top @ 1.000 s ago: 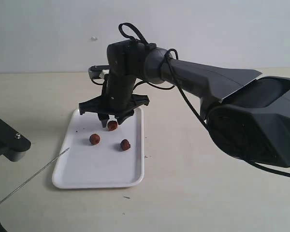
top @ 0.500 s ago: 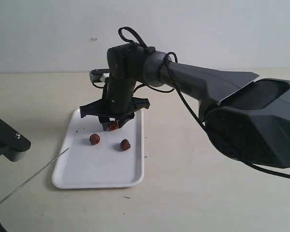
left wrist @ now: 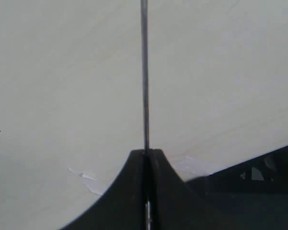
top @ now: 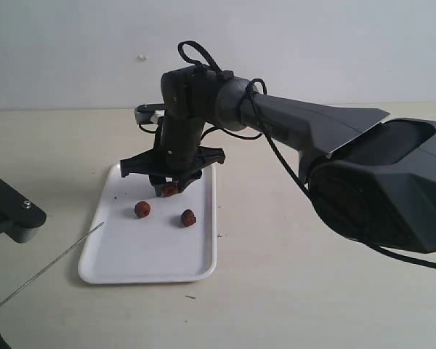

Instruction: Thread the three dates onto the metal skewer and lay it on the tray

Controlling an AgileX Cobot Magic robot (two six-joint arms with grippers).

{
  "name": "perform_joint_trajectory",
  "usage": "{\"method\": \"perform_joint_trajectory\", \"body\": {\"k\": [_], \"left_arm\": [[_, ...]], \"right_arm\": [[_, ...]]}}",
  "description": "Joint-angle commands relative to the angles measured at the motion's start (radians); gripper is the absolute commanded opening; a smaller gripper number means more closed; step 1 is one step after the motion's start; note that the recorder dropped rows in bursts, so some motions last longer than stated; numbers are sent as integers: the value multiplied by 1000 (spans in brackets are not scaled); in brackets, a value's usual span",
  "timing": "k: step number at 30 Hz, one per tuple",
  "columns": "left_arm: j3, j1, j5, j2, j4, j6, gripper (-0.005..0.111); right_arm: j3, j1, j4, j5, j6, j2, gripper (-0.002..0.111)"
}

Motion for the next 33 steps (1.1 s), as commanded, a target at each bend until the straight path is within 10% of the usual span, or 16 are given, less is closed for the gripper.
{"method": "perform_joint_trajectory", "body": {"k": [1,33], "left_arm": [[6,0,1,-10,-3,-9,0],[6,0,-81,-10,112,42,0]], "right_arm": [[-7,0,-11,3,0,-2,27],[0,-2,-14,172,-540,-169,22]]}}
